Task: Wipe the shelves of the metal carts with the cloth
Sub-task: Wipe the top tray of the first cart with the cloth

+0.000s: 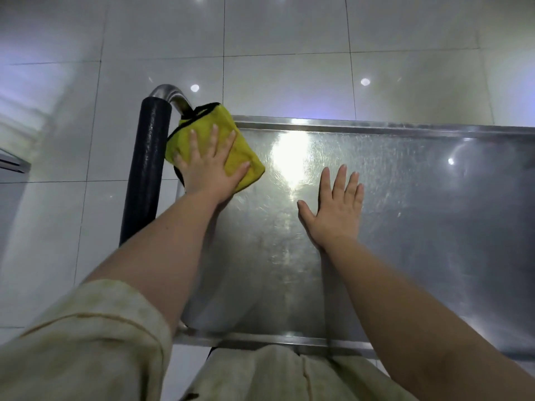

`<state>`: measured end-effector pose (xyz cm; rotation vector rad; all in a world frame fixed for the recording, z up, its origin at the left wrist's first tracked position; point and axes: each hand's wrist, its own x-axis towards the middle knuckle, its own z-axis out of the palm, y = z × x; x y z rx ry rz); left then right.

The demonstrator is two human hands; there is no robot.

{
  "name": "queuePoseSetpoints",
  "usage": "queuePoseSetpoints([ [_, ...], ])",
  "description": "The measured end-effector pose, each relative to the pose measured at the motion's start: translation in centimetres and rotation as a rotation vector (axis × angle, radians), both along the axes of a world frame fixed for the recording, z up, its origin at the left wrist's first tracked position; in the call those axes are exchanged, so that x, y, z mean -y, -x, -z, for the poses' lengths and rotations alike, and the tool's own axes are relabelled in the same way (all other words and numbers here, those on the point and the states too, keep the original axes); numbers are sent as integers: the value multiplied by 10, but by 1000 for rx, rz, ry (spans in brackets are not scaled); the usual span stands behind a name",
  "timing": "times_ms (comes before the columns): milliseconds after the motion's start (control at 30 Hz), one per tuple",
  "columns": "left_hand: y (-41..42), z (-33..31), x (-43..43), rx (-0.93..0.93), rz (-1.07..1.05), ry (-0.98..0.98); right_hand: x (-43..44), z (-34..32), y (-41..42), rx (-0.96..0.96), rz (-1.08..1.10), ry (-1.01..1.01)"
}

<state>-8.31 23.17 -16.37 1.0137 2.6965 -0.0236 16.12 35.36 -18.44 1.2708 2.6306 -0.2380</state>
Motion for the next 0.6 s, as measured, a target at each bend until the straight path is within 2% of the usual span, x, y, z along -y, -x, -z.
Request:
queuePoseSetpoints([
  [167, -58, 1, 33, -2, -37, 33, 0, 0, 0, -5, 0, 7],
  [400, -165, 3, 141, 19, -50, 30, -4, -9, 2, 23, -35, 60],
  [600, -173, 1, 147, 54, -112, 84, 19, -23, -48, 98, -193, 137],
])
